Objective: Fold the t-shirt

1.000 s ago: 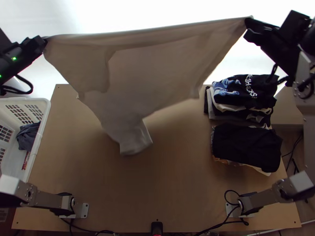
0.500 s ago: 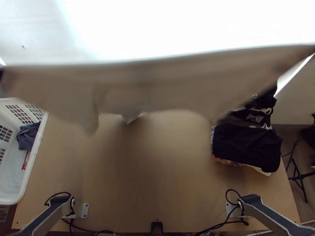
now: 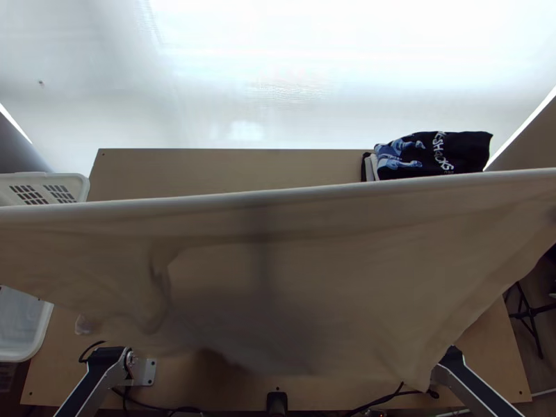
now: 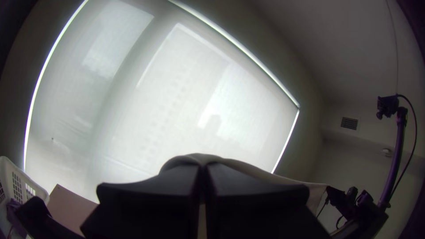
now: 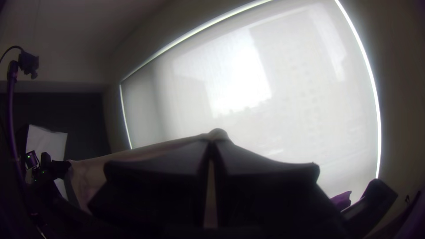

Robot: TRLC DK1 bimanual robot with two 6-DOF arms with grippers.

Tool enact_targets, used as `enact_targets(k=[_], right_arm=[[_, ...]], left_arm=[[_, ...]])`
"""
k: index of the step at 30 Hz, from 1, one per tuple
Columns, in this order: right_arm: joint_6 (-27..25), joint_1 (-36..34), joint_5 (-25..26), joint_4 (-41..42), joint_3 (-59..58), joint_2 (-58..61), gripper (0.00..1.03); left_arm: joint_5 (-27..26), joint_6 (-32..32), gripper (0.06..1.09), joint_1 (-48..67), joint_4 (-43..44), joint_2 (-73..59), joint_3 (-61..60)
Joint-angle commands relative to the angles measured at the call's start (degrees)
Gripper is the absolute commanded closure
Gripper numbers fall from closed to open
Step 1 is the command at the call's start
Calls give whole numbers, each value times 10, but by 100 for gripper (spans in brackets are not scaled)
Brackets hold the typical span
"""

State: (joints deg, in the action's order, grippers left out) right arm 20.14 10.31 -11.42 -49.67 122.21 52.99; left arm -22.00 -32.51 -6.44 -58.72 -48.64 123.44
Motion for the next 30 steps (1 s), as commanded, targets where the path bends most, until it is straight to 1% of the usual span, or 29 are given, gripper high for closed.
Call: enact_targets(k=[1, 3, 5, 10, 14, 17, 19, 23, 30], right_arm=[[2, -2, 0, -4, -11, 4, 100], [0, 4, 0, 5, -44, 11, 100], [2, 5, 0, 51, -110, 11, 100], [7, 6, -1, 139, -251, 53, 100], [10, 6, -11, 194, -320, 107, 100], [4, 5, -19, 210, -334, 149, 100], [-6, -2, -25, 215, -335, 172, 100], [-24, -21, -42, 222, -331, 218, 100], [-43, -21, -45, 235, -334, 282, 100]], left_arm=[[16, 13, 105, 4, -5, -1, 8], [37, 33, 105, 4, -3, -8, -29], [61, 41, 105, 4, 21, -12, -94], [62, 46, 105, 1, 122, -29, -269], [52, 47, 105, -10, 176, -105, -338], [43, 52, 105, -11, 196, -165, -360], [40, 70, 105, -9, 220, -191, -380], [38, 83, 105, -6, 274, -230, -421], [36, 107, 105, -3, 331, -276, -467]])
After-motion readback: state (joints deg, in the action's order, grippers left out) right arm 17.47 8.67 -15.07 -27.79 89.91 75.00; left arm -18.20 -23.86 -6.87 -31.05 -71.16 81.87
